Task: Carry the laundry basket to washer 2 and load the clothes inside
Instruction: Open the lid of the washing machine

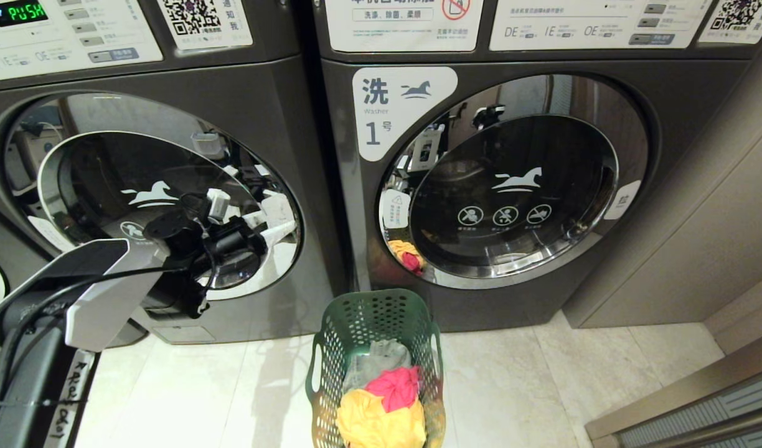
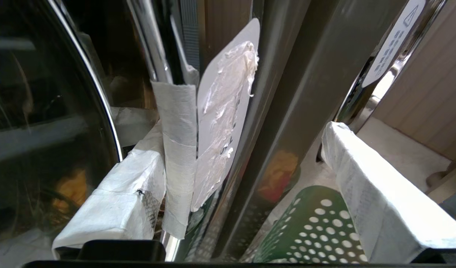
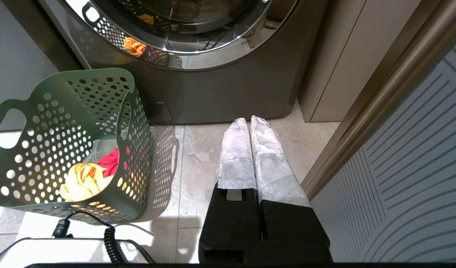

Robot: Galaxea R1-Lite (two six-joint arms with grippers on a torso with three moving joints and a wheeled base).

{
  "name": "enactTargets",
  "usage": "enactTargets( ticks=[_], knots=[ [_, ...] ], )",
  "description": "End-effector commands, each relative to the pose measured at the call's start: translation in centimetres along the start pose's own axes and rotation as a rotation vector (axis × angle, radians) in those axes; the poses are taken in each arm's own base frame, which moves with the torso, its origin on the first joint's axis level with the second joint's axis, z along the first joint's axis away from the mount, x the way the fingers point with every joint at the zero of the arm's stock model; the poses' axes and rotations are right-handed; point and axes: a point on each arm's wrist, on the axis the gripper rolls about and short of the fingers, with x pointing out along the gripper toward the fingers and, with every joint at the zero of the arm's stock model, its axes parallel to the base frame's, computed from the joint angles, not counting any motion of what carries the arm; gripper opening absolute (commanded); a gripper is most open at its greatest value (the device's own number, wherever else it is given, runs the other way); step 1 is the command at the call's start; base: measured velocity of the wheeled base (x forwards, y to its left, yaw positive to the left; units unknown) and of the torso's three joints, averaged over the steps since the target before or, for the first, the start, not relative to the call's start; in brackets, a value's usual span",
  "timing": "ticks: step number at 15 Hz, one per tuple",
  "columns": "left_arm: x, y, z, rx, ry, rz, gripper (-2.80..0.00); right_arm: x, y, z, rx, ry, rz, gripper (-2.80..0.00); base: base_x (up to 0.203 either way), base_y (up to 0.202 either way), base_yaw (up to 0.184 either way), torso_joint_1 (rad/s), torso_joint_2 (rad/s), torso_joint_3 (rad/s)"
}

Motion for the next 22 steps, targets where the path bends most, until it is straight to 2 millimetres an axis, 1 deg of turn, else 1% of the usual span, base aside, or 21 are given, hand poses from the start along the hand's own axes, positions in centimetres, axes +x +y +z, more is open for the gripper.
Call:
enactTargets(
  ticks=[1, 3, 6, 7, 10, 12, 16, 19, 22],
  knots=[
    [-0.8, 0.6, -0.7, 0.024, 0.010, 0.021, 0.00, 0.0, 0.0, 0.0, 0.000, 0.001, 0.001, -2.80, 0.000, 0.000, 0.000, 0.000, 0.00, 0.000],
    [-1.8, 1.4, -1.4, 0.026, 0.023, 0.019, 0.00, 0.0, 0.0, 0.0, 0.000, 0.000, 0.001, -2.80, 0.000, 0.000, 0.000, 0.000, 0.00, 0.000],
    [-3.4, 2.3, -1.7, 0.044, 0.036, -0.046, 0.00, 0.0, 0.0, 0.0, 0.000, 0.001, 0.001, -2.80, 0.000, 0.000, 0.000, 0.000, 0.00, 0.000],
    [-3.6, 2.6, -1.7, 0.053, 0.035, -0.052, 0.00, 0.0, 0.0, 0.0, 0.000, 0.000, 0.001, -2.80, 0.000, 0.000, 0.000, 0.000, 0.00, 0.000],
    [-3.8, 3.3, -1.5, 0.081, 0.021, -0.029, 0.00, 0.0, 0.0, 0.0, 0.000, 0.000, 0.001, -2.80, 0.000, 0.000, 0.000, 0.000, 0.00, 0.000],
    [-3.8, 3.4, -1.3, 0.082, 0.016, -0.024, 0.00, 0.0, 0.0, 0.0, 0.000, 0.000, 0.001, -2.80, 0.000, 0.000, 0.000, 0.000, 0.00, 0.000],
    [-3.4, 3.7, -0.4, 0.090, -0.004, -0.038, 0.00, 0.0, 0.0, 0.0, 0.000, 0.002, 0.001, -2.80, 0.000, 0.000, 0.000, 0.000, 0.00, 0.000],
    [-3.1, 3.6, 0.2, 0.107, -0.017, -0.039, 0.00, 0.0, 0.0, 0.0, 0.000, 0.001, 0.001, -2.80, 0.000, 0.000, 0.000, 0.000, 0.00, 0.000],
    [-3.4, 3.4, 1.1, 0.125, -0.031, -0.036, 0.00, 0.0, 0.0, 0.0, 0.000, 0.000, 0.001, -2.80, 0.000, 0.000, 0.000, 0.000, 0.00, 0.000]
  ],
)
